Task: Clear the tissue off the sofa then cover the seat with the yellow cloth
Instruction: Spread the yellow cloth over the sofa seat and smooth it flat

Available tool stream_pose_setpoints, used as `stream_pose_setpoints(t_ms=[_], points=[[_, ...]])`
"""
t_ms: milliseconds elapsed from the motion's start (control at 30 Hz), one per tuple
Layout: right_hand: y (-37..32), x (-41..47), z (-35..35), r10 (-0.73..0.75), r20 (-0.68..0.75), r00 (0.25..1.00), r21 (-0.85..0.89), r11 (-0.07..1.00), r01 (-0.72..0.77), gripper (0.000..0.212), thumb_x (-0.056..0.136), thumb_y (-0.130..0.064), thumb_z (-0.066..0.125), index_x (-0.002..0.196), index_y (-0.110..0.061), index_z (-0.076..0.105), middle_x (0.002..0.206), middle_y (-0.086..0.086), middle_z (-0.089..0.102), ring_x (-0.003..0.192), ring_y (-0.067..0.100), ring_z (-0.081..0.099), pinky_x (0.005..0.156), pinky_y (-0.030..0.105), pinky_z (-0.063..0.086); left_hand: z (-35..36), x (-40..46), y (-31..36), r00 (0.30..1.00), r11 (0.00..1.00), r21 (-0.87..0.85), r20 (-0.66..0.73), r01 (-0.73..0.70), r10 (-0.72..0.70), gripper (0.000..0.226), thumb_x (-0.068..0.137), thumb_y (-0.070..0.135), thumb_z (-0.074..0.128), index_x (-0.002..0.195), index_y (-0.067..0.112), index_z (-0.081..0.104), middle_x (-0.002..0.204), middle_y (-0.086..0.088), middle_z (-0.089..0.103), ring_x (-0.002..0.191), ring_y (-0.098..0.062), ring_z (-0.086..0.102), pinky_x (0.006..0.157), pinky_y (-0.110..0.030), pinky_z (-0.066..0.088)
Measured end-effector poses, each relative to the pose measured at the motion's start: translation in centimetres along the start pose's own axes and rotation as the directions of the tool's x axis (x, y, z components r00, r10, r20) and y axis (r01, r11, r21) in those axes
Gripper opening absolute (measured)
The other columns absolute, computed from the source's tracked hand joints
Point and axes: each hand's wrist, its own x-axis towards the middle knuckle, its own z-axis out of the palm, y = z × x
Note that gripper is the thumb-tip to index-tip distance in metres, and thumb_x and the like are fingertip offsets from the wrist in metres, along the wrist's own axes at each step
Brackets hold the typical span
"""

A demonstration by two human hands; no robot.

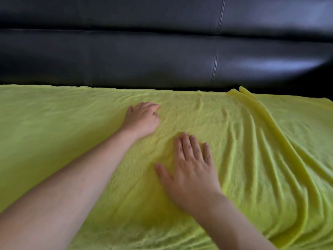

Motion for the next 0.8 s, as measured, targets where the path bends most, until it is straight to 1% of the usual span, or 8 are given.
stream_pose_setpoints(t_ms=[100,267,300,367,433,500,633,800], points=[[5.4,3.2,-1.1,0.091,-0.008,0.996,0.004,0.996,-0.091,0.077,0.094,-0.064,0.010,0.154,-0.020,-0.009,0.161,0.000,-0.015,0.147,0.017,-0.016,0.119,0.043,-0.010,0.0,-0.3,0.0,1.000,0.999,0.032,-0.002,-0.011,0.011,0.049,0.103,0.025,0.028,0.151,0.025,0.034,0.160,0.005,0.024,0.148,-0.017,0.017,0.120,-0.048,0.007],[11.6,9.4,-3.5,0.360,0.016,0.933,-0.083,0.930,-0.358,0.072,0.098,-0.052,0.014,0.154,-0.009,0.005,0.162,0.009,0.000,0.149,0.026,-0.001,0.120,0.048,-0.001,-0.2,0.1,0.4,0.997,0.995,0.098,0.068,0.012,-0.019,0.051,0.103,0.030,0.024,0.154,0.026,0.025,0.162,0.005,0.016,0.149,-0.019,0.011,0.120,-0.051,0.005],[11.4,10.7,-3.7,0.343,-0.003,0.939,-0.087,0.936,-0.342,0.070,0.099,-0.050,0.014,0.154,-0.008,0.005,0.162,0.010,0.001,0.149,0.027,0.000,0.120,0.048,-0.001,-0.3,0.6,0.6,0.995,0.994,0.104,0.096,0.027,-0.037,0.051,0.103,0.031,0.023,0.154,0.026,0.023,0.163,0.005,0.014,0.149,-0.019,0.009,0.120,-0.051,0.004],[9.9,12.9,-3.7,0.182,-0.029,0.983,-0.042,0.982,-0.183,0.065,0.100,-0.046,0.016,0.155,-0.012,0.006,0.162,0.007,0.002,0.149,0.025,0.000,0.120,0.047,-0.002,-0.6,1.4,1.0,0.986,0.992,0.112,0.152,0.056,-0.073,0.053,0.103,0.034,0.021,0.155,0.026,0.019,0.163,0.006,0.009,0.150,-0.019,0.004,0.120,-0.050,0.001],[8.2,14.9,-3.3,-0.024,0.004,1.000,0.017,1.000,0.023,0.060,0.102,-0.044,0.017,0.155,-0.018,0.007,0.163,0.002,0.003,0.149,0.020,0.000,0.120,0.046,-0.002,-0.6,2.5,1.7,0.980,0.991,0.122,0.182,0.057,-0.079,0.053,0.103,0.037,0.020,0.155,0.026,0.018,0.164,0.006,0.007,0.150,-0.020,0.002,0.120,-0.049,0.000],[7.6,16.6,-3.0,-0.094,0.063,0.994,0.042,0.995,0.091,0.059,0.102,-0.044,0.017,0.155,-0.020,0.009,0.163,0.000,0.004,0.149,0.019,0.001,0.120,0.046,0.000,-0.4,3.4,2.3,0.978,0.990,0.131,0.199,0.043,-0.069,0.053,0.104,0.040,0.019,0.155,0.027,0.017,0.164,0.005,0.007,0.150,-0.021,0.003,0.120,-0.048,0.001],[11.1,19.5,-3.2,0.019,0.053,0.998,0.019,1.000,-0.020,0.061,0.100,-0.047,0.016,0.154,-0.019,0.018,0.162,0.002,0.012,0.148,0.020,0.009,0.119,0.047,0.005,0.2,5.4,3.7,0.975,0.989,0.145,0.212,0.039,-0.069,0.055,0.103,0.044,0.017,0.155,0.026,0.018,0.164,0.004,0.009,0.150,-0.023,0.004,0.120,-0.049,0.002],[16.2,22.4,-4.5,0.274,0.070,0.959,-0.079,0.960,-0.269,0.066,0.097,-0.049,0.013,0.151,-0.013,0.026,0.157,0.010,0.025,0.144,0.030,0.020,0.116,0.053,0.010,0.8,8.5,6.0,0.968,0.994,0.108,0.245,0.024,-0.050,0.057,0.102,0.047,0.019,0.155,0.026,0.021,0.164,0.001,0.010,0.150,-0.023,0.007,0.120,-0.048,0.003]])
